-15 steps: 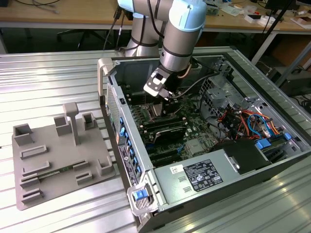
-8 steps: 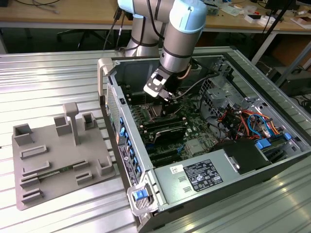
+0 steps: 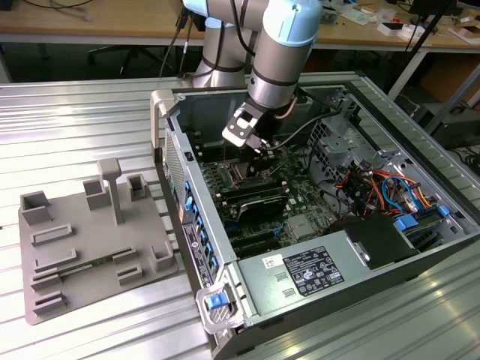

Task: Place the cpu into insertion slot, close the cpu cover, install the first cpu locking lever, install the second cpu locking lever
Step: 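Place the cpu into insertion slot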

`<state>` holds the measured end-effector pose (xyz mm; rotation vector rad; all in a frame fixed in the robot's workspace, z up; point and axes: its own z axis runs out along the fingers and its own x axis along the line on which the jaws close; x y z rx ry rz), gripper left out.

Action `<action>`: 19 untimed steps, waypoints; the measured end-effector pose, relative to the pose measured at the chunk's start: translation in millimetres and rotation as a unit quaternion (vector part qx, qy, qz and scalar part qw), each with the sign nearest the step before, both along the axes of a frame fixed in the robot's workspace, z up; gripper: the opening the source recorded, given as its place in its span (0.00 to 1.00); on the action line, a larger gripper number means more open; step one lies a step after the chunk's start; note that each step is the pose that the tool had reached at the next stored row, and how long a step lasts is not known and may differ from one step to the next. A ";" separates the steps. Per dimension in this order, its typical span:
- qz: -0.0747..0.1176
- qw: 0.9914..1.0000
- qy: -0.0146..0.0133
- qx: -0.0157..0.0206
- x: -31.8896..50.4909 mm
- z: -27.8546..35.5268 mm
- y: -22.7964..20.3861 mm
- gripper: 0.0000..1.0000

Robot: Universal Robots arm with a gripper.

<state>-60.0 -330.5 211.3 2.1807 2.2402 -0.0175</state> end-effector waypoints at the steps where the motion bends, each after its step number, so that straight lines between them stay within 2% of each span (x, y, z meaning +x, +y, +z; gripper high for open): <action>1: 0.000 1.000 0.000 0.002 0.0 0.1 0.0 0.41; 3: 0.000 1.000 0.000 0.003 0.0 2.0 0.0 0.29; 6: 0.000 1.000 0.000 0.009 0.2 6.2 0.0 0.11; 9: 0.001 1.000 0.001 0.016 3.4 6.3 0.0 0.11; 13: 0.002 1.000 0.001 0.016 4.8 8.8 -0.5 0.11; 16: 0.002 1.000 0.001 0.017 4.9 20.2 -0.6 0.11; 18: 0.003 1.000 0.001 0.018 4.9 23.9 -0.6 0.11; 19: 0.003 1.000 0.001 0.020 5.0 26.0 -0.7 0.11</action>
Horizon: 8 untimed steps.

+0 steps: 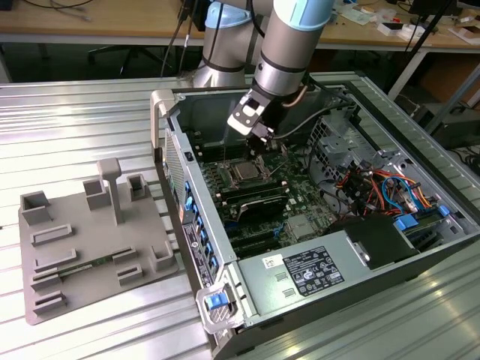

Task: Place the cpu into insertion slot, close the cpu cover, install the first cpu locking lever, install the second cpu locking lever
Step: 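Place the cpu into insertion slot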

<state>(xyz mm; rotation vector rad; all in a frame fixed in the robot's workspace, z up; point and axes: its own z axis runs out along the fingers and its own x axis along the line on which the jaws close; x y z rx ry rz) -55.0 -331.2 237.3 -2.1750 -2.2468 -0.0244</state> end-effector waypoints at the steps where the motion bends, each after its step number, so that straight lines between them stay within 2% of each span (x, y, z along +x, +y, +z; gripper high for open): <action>1: 0.000 1.000 0.000 0.002 -0.1 0.9 -0.1 0.11; 8: 0.000 1.000 0.000 0.003 -0.1 0.9 -0.1 0.11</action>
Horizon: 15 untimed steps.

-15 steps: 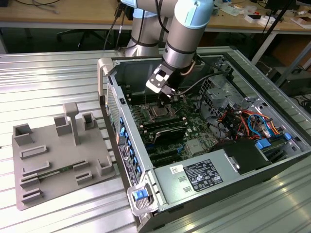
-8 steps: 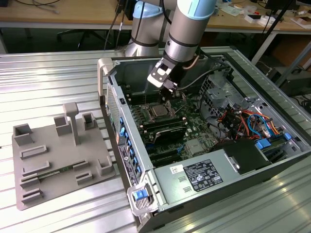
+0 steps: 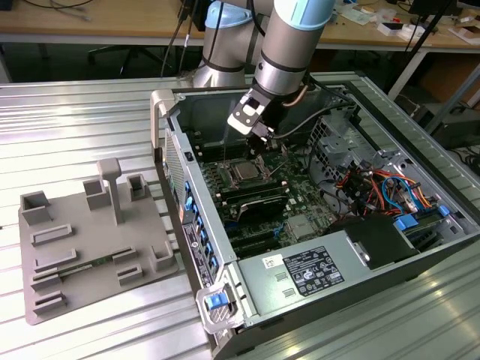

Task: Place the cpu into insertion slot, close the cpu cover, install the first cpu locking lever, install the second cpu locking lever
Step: 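Place the cpu into insertion slot, then close the cpu cover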

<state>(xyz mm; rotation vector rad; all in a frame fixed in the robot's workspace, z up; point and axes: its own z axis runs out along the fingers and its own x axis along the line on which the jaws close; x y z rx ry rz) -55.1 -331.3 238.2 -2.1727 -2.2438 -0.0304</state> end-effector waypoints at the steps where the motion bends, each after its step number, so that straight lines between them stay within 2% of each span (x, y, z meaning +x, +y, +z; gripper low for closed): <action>1: 0.000 1.000 0.000 0.000 0.0 0.0 0.0 0.11; 7: 0.000 1.000 0.000 0.000 3.1 0.4 0.0 0.11; 15: 0.000 1.000 0.000 0.001 7.2 10.8 0.0 0.11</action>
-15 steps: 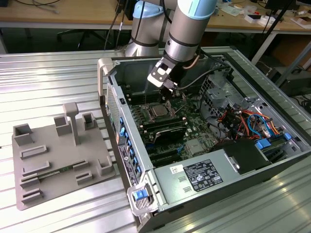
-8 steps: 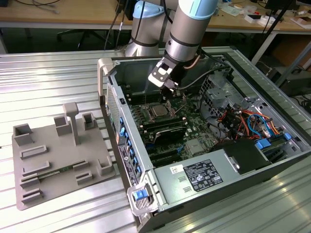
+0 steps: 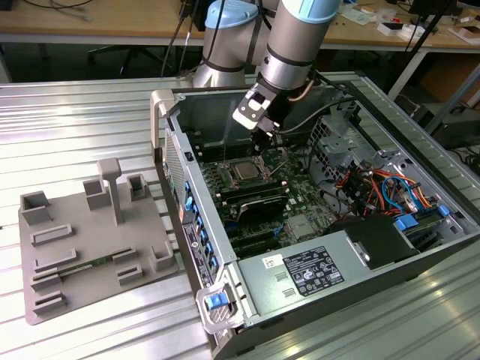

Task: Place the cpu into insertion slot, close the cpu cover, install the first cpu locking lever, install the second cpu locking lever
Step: 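Close the cpu cover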

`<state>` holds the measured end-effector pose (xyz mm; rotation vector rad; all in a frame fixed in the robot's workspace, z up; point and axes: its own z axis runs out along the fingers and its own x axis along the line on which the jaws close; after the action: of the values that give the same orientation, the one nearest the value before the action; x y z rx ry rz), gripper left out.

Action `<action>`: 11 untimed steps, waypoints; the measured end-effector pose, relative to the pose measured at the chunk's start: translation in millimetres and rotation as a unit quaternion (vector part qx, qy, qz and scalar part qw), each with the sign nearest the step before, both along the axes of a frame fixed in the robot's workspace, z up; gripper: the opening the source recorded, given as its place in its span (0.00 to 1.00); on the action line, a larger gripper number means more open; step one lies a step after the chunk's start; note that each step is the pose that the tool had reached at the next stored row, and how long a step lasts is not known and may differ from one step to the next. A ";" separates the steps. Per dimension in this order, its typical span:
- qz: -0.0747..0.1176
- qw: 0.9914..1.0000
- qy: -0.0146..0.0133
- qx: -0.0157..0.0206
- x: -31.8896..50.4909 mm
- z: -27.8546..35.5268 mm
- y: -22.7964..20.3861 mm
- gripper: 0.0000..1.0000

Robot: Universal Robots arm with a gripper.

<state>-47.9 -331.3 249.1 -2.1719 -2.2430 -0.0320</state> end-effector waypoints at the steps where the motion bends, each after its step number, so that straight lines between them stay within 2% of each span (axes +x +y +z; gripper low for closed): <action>1: 0.000 1.000 0.000 0.000 0.3 2.3 0.0 0.11; 4: 0.000 1.000 0.000 0.001 2.7 7.3 -0.1 0.11; 6: 0.000 1.000 0.001 0.002 6.9 9.6 -0.6 0.11; 11: 0.000 1.000 0.002 0.003 10.4 13.1 -0.9 0.11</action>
<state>-37.5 -332.2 262.2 -2.1669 -2.2379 -0.0362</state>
